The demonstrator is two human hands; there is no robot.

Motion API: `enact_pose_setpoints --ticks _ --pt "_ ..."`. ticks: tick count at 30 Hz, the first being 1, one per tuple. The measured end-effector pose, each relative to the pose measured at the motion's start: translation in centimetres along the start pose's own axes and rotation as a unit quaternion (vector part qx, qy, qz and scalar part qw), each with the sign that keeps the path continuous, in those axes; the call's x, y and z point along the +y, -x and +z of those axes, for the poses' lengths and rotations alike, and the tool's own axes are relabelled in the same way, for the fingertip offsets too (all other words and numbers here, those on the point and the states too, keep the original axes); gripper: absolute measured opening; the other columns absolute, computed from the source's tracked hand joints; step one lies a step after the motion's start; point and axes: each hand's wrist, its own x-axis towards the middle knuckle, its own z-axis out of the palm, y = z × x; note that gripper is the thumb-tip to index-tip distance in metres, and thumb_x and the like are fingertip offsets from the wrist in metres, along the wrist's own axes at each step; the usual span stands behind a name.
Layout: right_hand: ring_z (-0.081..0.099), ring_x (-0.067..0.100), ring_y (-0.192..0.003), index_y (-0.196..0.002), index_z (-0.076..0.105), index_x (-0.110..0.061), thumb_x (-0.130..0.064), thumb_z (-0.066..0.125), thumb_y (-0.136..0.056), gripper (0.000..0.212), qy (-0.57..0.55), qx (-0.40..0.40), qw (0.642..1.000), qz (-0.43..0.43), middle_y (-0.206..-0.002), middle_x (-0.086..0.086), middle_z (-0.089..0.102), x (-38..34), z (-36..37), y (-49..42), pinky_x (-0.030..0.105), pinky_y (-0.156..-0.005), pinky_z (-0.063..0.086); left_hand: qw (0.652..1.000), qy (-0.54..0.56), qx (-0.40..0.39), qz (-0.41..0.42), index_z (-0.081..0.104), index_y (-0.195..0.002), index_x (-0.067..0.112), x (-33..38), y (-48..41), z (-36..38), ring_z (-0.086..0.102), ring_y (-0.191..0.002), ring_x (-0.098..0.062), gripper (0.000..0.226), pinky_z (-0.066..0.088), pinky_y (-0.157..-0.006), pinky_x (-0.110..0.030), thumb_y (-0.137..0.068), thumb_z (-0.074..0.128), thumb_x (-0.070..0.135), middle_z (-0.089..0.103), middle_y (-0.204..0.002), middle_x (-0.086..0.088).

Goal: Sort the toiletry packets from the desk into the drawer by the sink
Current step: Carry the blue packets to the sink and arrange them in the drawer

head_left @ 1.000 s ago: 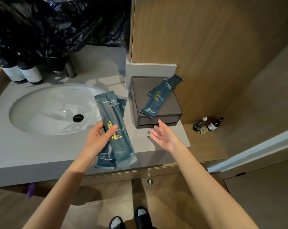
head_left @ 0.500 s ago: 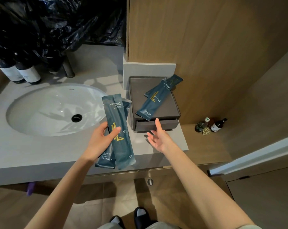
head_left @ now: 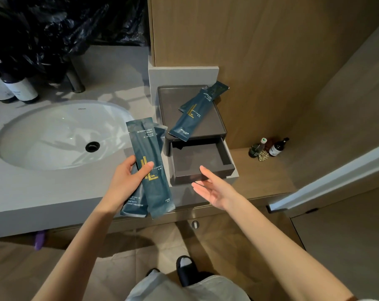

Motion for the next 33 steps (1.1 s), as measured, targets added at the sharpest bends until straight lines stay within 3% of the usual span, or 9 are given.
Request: enact_pose_setpoints --ticks 10,14,19,21,24,26,29,31,33 --pt "0.070 0.026 -0.101 -0.103 0.062 -0.006 -0.026 0.077 -0.078 0.036 0.026 -0.018 0.999 0.011 -0.110 0.019 0.068 2.9 -3.0 2.5 0.033 -0.079 0.059 0.996 0.075 -0.015 -0.037 0.066 -0.109 0.016 0.4 2.0 1.2 0.065 -0.107 -0.025 0.023 0.048 -0.099 -0.047 -0.087 0.065 0.023 0.071 -0.113 -0.006" --pt "0.070 0.026 -0.101 -0.102 0.064 -0.006 -0.026 0.077 -0.077 0.034 0.026 -0.019 0.999 0.020 -0.108 0.019 0.070 4.3 -4.2 3.3 0.036 -0.082 0.058 0.996 0.077 -0.013 -0.046 0.067 -0.104 0.020 0.4 2.6 1.8 0.067 -0.104 -0.021 0.017 0.051 -0.094 -0.039 -0.087 0.065 0.023 0.072 -0.110 -0.003" --pt "0.071 0.028 -0.100 -0.103 0.064 -0.007 -0.028 0.076 -0.078 0.034 0.040 -0.026 0.999 0.017 -0.105 0.018 0.072 4.9 -5.2 4.0 0.039 -0.087 0.057 0.995 0.081 -0.015 -0.056 0.066 -0.104 0.017 0.5 3.2 2.6 0.068 -0.097 -0.019 0.016 0.057 -0.077 -0.025 -0.088 0.064 0.020 0.072 -0.107 -0.005" --pt "0.071 0.027 -0.100 -0.111 0.063 -0.005 -0.032 0.073 -0.081 0.042 0.078 -0.043 0.996 0.018 -0.109 0.017 0.072 4.7 -5.6 4.3 0.037 -0.083 0.059 0.994 0.082 -0.022 -0.067 0.066 -0.103 0.019 0.5 3.4 2.8 0.069 -0.095 -0.018 0.016 0.055 -0.077 -0.028 -0.087 0.065 0.022 0.072 -0.107 -0.004" --pt "0.072 0.025 -0.095 -0.113 0.065 -0.004 -0.044 0.063 -0.084 0.049 0.232 -0.073 0.970 0.010 -0.106 0.014 0.073 4.1 -5.9 5.7 0.032 -0.080 0.060 0.993 0.086 -0.023 -0.073 0.067 -0.102 0.020 0.6 3.6 3.1 0.070 -0.094 -0.019 0.016 0.055 -0.081 -0.032 -0.086 0.066 0.023 0.072 -0.106 -0.005" --pt "0.072 0.020 -0.082 -0.107 0.068 -0.003 -0.044 0.062 -0.083 0.047 0.293 -0.085 0.951 -0.052 -0.094 0.013 0.075 3.5 -5.7 6.8 0.028 -0.074 0.061 0.992 0.101 -0.016 -0.077 0.067 -0.102 0.013 1.0 3.7 3.3 0.070 -0.089 -0.021 0.019 0.058 -0.076 -0.030 -0.085 0.067 0.021 0.074 -0.101 -0.007" --pt "0.065 0.013 -0.066 -0.102 0.069 -0.002 -0.026 0.062 -0.090 0.027 0.283 -0.078 0.933 -0.210 -0.086 0.011 0.071 2.6 -4.3 8.3 0.023 -0.064 0.059 0.989 0.121 -0.011 -0.085 0.065 -0.104 0.003 1.5 3.7 3.7 0.070 -0.086 -0.024 0.029 0.058 -0.076 -0.032 -0.083 0.070 0.022 0.074 -0.095 -0.010" --pt "0.064 0.009 -0.069 -0.099 0.071 -0.008 -0.022 0.063 -0.090 0.018 0.327 -0.049 0.895 -0.301 -0.090 0.008 0.071 2.3 -2.7 8.8 0.022 -0.065 0.057 0.988 0.133 -0.008 -0.082 0.063 -0.104 -0.001 2.0 3.7 4.0 0.070 -0.084 -0.024 0.033 0.059 -0.075 -0.032 -0.082 0.071 0.022 0.074 -0.095 -0.011" --pt "0.065 0.005 -0.076 -0.096 0.072 -0.017 -0.026 0.065 -0.088 0.014 0.389 -0.043 0.855 -0.340 -0.090 -0.002 0.072 2.2 -1.2 8.8 0.023 -0.071 0.057 0.986 0.146 -0.002 -0.076 0.062 -0.102 -0.003 2.5 3.8 4.4 0.070 -0.080 -0.022 0.034 0.059 -0.072 -0.031 -0.081 0.072 0.021 0.074 -0.094 -0.014"
